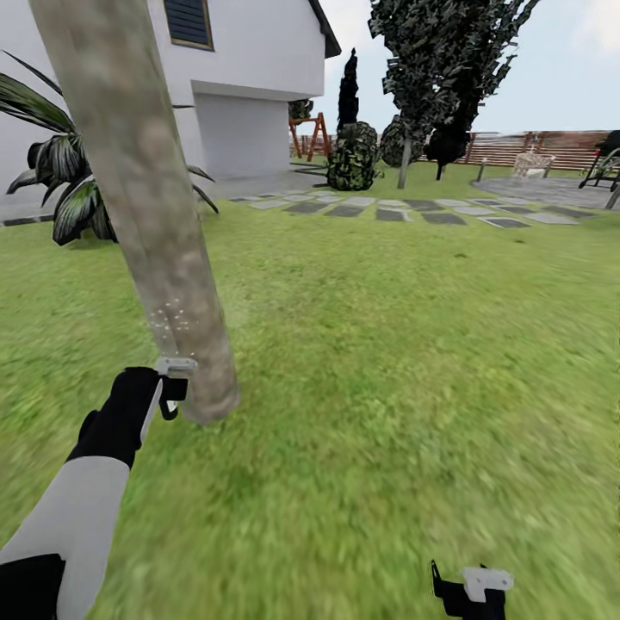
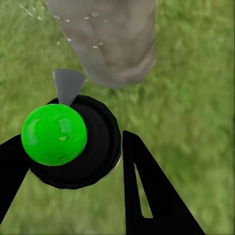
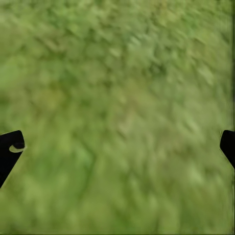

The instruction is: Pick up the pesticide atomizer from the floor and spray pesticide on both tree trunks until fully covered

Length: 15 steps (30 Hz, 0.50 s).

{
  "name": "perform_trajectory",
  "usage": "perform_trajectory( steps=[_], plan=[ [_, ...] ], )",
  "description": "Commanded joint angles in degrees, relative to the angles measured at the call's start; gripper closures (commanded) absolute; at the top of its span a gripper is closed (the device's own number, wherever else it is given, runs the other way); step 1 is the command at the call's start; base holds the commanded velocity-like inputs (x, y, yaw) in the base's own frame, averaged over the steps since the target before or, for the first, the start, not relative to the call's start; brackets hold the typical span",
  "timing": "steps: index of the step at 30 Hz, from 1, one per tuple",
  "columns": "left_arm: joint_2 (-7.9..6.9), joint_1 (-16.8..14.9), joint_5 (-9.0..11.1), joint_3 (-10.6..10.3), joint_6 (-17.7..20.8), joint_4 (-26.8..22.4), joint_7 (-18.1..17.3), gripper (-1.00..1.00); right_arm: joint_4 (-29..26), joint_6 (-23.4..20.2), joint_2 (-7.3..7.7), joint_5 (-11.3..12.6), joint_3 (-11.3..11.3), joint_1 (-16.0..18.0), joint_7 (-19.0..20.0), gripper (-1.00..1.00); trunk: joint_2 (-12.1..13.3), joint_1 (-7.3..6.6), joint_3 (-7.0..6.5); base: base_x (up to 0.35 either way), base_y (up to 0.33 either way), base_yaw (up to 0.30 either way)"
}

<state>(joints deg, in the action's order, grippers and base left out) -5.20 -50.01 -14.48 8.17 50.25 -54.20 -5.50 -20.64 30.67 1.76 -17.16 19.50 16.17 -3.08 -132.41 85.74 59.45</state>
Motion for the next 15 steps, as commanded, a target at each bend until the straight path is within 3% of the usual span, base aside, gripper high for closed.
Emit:
perform_trajectory(
  steps=[1,4,7,11,13,15],
  plan=[
    [-0.49,0.1,0.2,0.1,0.0,0.0,0.0,1.0,0.0,0.0,0.0,0.0,0.0,0.0,0.0,-1.0,0.0,0.0,0.0,0.113,-0.276,0.0],
    [-3.42,0.3,0.2,0.1,0.0,0.1,0.0,1.0,0.0,0.0,0.0,0.0,-0.1,0.0,0.0,-1.0,0.0,0.0,0.0,0.113,-0.276,0.0],
    [-3.18,0.4,0.2,-0.1,0.0,0.1,0.0,1.0,0.0,0.0,0.0,0.0,-0.1,0.0,0.0,-1.0,0.0,0.0,0.0,0.113,-0.276,0.097],
    [-1.8,0.4,0.2,-0.2,0.0,0.1,0.1,1.0,0.0,0.0,-0.01,0.0,-0.1,0.0,0.0,-1.0,0.0,0.0,0.0,0.113,-0.276,0.259],
    [-2.07,0.4,0.2,0.0,0.0,0.2,0.1,1.0,0.0,0.0,0.0,0.0,-0.1,0.0,0.0,-1.0,0.0,0.0,0.0,0.113,-0.276,0.276],
    [-3.48,0.5,0.2,0.5,0.0,1.7,0.1,1.0,0.0,0.0,-0.07,0.0,-0.1,0.0,0.0,-1.0,0.0,0.0,0.0,0.113,-0.276,0.277]
  ],
)
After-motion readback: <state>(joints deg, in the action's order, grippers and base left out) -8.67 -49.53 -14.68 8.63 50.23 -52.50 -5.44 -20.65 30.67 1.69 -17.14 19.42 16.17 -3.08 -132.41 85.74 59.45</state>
